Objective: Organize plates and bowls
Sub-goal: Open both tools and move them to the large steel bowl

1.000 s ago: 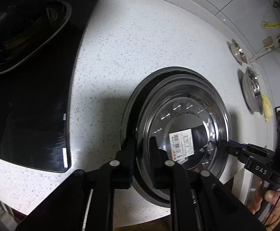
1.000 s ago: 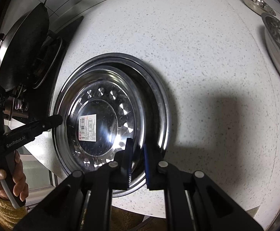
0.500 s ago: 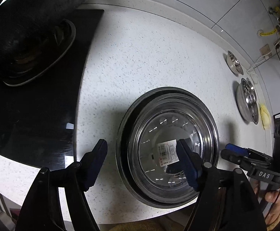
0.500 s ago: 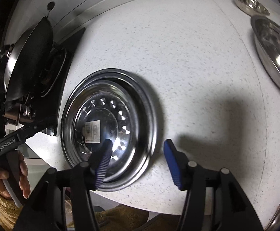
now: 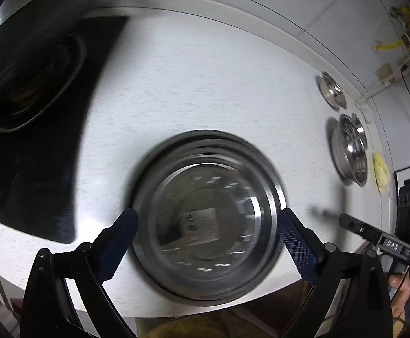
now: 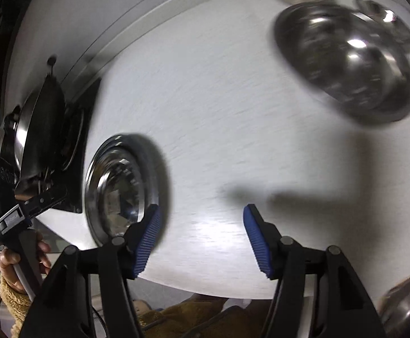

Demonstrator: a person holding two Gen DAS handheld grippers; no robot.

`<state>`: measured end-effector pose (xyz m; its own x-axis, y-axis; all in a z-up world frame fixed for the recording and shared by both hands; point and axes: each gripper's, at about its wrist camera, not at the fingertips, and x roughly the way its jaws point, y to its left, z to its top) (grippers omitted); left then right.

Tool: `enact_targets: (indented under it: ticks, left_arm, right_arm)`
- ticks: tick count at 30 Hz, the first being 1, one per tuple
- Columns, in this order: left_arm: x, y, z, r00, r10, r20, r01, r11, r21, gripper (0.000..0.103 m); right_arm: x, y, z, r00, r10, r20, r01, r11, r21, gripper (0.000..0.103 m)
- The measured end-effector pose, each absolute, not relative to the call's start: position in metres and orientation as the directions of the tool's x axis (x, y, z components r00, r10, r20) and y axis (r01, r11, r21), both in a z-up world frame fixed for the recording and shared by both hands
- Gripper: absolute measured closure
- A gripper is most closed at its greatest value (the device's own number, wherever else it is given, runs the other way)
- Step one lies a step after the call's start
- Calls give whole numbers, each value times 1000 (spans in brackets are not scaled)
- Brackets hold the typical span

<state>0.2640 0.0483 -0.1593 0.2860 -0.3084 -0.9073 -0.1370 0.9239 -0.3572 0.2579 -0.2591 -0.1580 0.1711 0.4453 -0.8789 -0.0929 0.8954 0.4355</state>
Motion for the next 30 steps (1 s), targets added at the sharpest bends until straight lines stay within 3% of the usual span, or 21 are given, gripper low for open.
enact_targets:
  ticks: [3, 14, 30]
  left_arm:
    - [277, 19, -155, 271, -331, -904, -106, 923, -370, 6]
    - [335, -89, -150, 249, -340, -907, 12, 937, -348, 6]
    - [457, -199, -188, 179, -362, -915, 20, 931, -364, 6]
  right_arm:
    - [262, -298, -152, 217, 417, -883, -67, 908, 413, 33]
    - [277, -444, -164, 328, 378, -866, 148, 885, 442, 33]
    - [382, -472, -179, 279, 382, -881, 165, 885, 436, 33]
